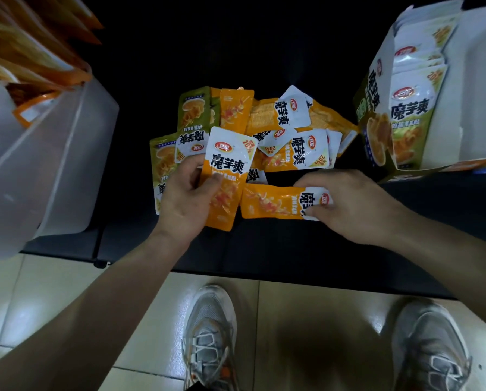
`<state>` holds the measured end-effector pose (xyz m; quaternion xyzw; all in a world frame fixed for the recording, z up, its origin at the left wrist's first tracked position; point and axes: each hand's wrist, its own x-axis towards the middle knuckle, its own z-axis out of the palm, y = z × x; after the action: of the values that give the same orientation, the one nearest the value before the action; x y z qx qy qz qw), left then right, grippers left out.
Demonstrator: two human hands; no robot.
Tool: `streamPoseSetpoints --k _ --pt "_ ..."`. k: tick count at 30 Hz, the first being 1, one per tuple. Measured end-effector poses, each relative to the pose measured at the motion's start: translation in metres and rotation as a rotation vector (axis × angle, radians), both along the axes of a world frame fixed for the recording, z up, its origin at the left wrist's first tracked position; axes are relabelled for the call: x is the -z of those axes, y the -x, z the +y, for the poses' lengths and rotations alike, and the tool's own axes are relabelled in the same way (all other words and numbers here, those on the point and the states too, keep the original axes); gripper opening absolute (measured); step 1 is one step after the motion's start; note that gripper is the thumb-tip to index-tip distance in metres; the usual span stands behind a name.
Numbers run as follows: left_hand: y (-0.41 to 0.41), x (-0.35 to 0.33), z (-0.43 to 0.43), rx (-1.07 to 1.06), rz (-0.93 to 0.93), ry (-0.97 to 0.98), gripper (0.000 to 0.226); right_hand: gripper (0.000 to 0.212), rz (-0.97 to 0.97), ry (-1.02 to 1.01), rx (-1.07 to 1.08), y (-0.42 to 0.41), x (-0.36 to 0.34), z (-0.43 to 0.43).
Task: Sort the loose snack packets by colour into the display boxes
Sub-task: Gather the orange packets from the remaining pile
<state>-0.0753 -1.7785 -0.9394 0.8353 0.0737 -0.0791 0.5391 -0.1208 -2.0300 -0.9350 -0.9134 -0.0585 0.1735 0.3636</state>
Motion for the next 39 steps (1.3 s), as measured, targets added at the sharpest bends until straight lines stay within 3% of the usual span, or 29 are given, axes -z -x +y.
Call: streamPoseSetpoints --k 5,10,13,16,18,20,24,28,30,35,39 --pt "-0.013 -0.014 0.004 0.057 -0.092 -0.085 0.024 0.035 0.042 0.039 -0.131 -0.012 -0.016 -0.009" --pt "0.013 -0.013 -0.028 0.347 0.138 0.016 0.011 0.031 -0.004 -0.299 0.193 -0.015 -0.019 0.008" --pt "0.023 -0.004 -0.032 0.449 0.185 0.019 0.032 0.035 -0.099 -0.321 0.364 -0.016 -0.009 0.018" --pt "0.02 -0.001 -0.029 0.309 0.157 -0.028 0.026 0.039 -0.282 -0.112 0.377 -0.018 0.004 0.019" --pt "0.017 0.001 -0.024 0.173 0.144 -0.06 0.019 0.05 -0.273 0.205 0.163 -0.019 0.019 0.013" --pt "0.014 0.001 -0.018 0.073 0.152 -0.07 0.021 0.052 -0.237 0.381 0.015 -0.014 0.029 0.01" --pt "0.011 0.007 -0.012 -0.008 0.196 -0.044 0.026 0.033 -0.366 0.438 -0.011 0.001 0.036 0.008" --pt "0.013 0.009 -0.014 0.002 0.198 -0.043 0.025 0.07 -0.266 0.488 0.057 0.003 0.036 0.009" --pt "0.013 0.01 -0.014 0.003 0.193 -0.048 0.026 0.074 -0.209 0.504 0.057 0.002 0.035 0.01" --pt "0.011 0.013 -0.012 -0.007 0.189 -0.045 0.025 0.067 0.01 0.246 0.206 -0.002 0.021 0.014" --pt "0.01 0.012 -0.011 -0.058 0.148 -0.017 0.023 0.043 0.036 -0.131 0.324 0.001 0.009 0.008"
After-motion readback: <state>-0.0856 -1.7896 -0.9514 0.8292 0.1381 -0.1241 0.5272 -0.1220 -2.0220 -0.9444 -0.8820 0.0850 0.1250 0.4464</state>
